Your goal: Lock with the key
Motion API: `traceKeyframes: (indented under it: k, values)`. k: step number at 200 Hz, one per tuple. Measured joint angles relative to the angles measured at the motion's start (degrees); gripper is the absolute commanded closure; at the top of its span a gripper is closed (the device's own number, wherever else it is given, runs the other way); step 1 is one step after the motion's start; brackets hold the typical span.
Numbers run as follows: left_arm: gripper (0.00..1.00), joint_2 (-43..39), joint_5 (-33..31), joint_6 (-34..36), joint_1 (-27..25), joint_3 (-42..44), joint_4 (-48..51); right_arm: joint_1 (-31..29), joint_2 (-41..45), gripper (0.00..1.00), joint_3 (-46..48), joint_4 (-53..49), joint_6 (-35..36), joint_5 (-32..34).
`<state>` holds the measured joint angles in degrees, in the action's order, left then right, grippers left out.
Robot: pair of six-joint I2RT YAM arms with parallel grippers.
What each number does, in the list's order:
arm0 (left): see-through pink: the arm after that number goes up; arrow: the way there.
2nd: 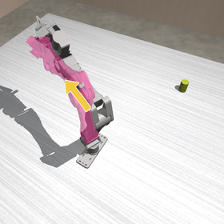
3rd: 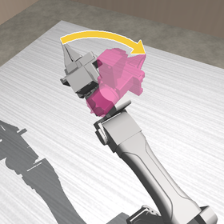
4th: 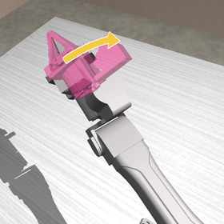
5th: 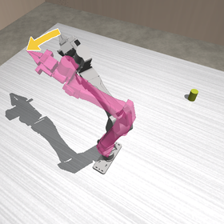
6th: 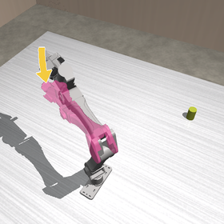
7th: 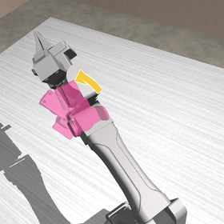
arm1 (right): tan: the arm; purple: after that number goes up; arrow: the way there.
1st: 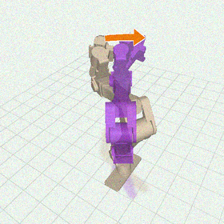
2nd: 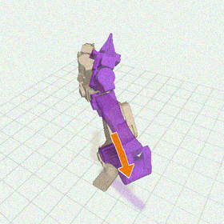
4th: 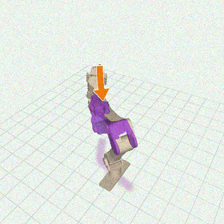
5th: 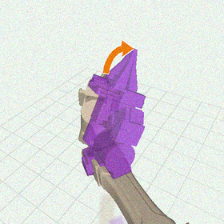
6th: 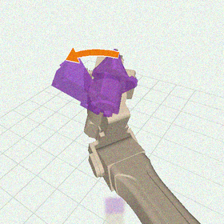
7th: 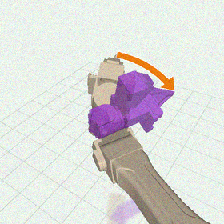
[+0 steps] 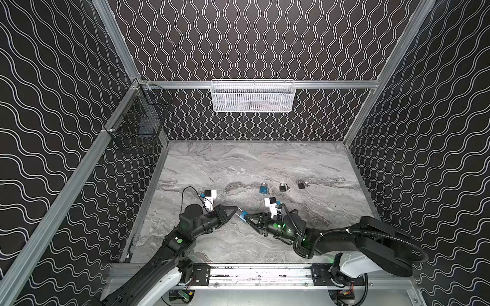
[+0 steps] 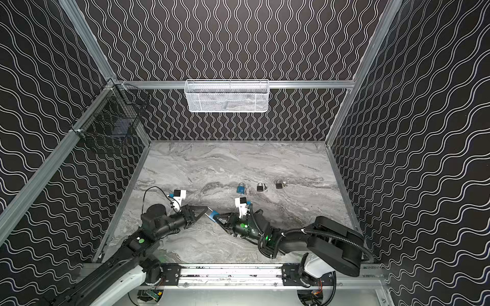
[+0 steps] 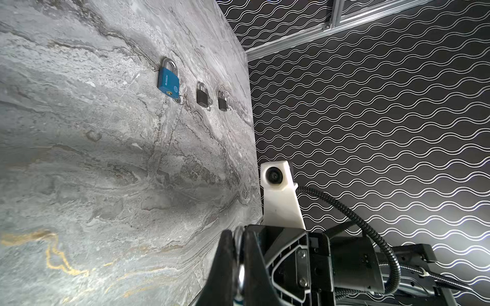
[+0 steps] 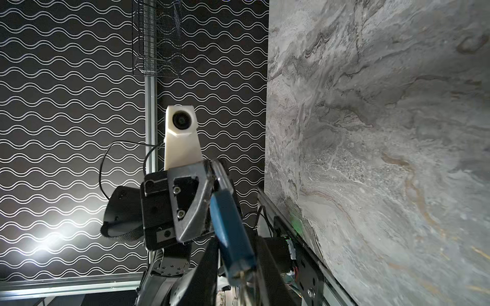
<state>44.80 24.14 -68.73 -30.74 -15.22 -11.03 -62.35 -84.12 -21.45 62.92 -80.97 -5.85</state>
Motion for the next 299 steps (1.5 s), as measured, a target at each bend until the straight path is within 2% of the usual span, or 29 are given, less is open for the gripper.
traceKeyframes:
  k: [78, 147, 225, 255, 299]
  values:
    - [1.00, -5.35, -0.70, 0.46, 0.00, 1.33, -0.02, -0.07, -3.54, 0.77, 0.44, 7.63, -1.73, -0.66]
    - [1.00, -1.27, 0.70, 2.23, 0.09, 0.20, -4.09, 0.42, -4.79, 0.80, 0.37, 11.13, -3.45, -0.61]
    - [1.00, 1.31, 0.90, 2.69, 0.37, -0.13, -7.48, 4.76, -0.04, 0.83, -3.34, 0.13, 0.94, -6.32]
    - [1.00, 1.75, -0.09, 1.44, 0.42, 0.50, -8.57, 5.88, -0.50, 0.84, -6.75, -4.79, 3.13, -8.87]
    - [1.00, 1.42, -2.14, -0.04, 0.70, 0.92, -9.29, 6.38, -2.40, 0.84, -9.31, -6.05, 4.04, -9.92]
